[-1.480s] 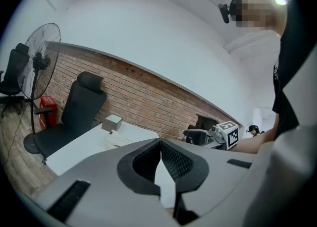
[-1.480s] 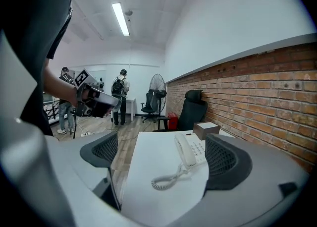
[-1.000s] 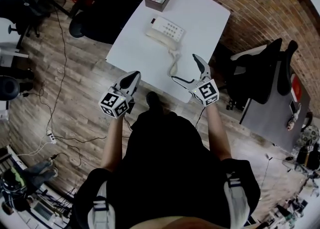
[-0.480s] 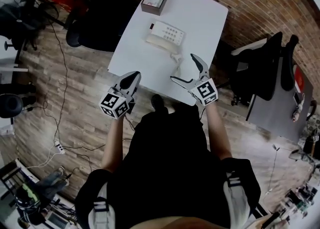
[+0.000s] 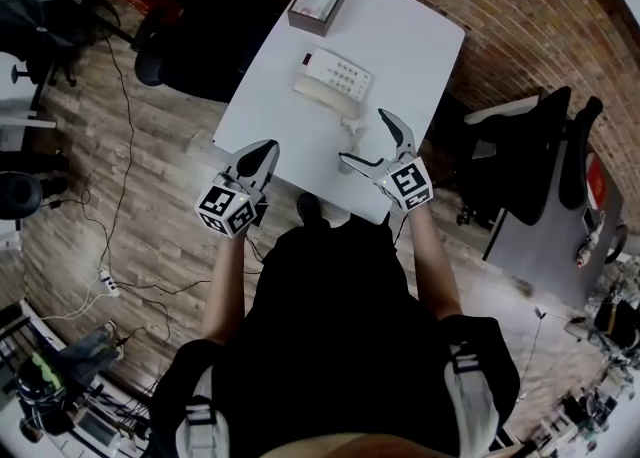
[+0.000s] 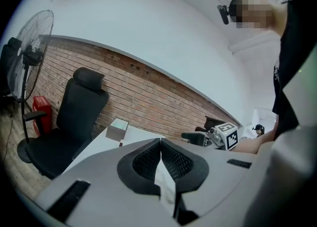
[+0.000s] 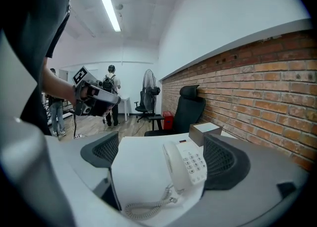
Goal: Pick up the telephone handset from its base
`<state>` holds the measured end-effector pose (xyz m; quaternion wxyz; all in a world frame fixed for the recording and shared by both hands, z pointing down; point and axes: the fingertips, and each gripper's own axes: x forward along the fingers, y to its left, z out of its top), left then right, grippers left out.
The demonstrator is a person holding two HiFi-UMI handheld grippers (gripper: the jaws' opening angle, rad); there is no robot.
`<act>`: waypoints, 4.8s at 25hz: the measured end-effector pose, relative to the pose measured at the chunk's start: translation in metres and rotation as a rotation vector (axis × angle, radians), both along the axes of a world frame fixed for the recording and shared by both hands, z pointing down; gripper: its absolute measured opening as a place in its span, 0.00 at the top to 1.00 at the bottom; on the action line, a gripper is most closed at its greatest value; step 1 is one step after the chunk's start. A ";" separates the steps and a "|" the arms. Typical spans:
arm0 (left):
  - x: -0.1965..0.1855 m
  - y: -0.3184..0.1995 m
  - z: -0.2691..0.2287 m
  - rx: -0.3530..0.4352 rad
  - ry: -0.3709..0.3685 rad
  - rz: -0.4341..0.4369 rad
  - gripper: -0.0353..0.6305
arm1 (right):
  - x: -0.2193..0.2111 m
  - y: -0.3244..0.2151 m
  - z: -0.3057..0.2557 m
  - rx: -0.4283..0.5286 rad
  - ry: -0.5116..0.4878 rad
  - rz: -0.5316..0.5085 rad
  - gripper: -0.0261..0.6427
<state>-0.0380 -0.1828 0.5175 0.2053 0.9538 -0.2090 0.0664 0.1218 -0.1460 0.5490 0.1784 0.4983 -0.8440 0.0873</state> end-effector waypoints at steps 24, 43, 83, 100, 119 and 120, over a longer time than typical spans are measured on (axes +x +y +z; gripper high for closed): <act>0.016 -0.009 0.016 -0.078 -0.014 -0.176 0.92 | 0.017 -0.052 0.028 -0.087 -0.001 -0.165 0.20; -0.014 -0.004 0.024 -0.113 -0.066 -0.303 0.92 | 0.010 -0.093 0.089 -0.162 0.066 -0.218 0.22; -0.044 0.015 0.043 -0.179 -0.094 -0.395 0.92 | -0.004 -0.139 0.184 -0.326 0.161 -0.250 0.22; -0.049 0.015 0.048 -0.189 -0.095 -0.399 0.92 | -0.008 -0.135 0.201 -0.402 0.200 -0.285 0.45; -0.045 0.014 0.051 -0.180 -0.108 -0.374 0.92 | -0.004 -0.140 0.204 -0.399 0.212 -0.244 0.64; -0.045 0.013 0.051 -0.179 -0.109 -0.372 0.92 | -0.004 -0.140 0.204 -0.399 0.212 -0.245 0.64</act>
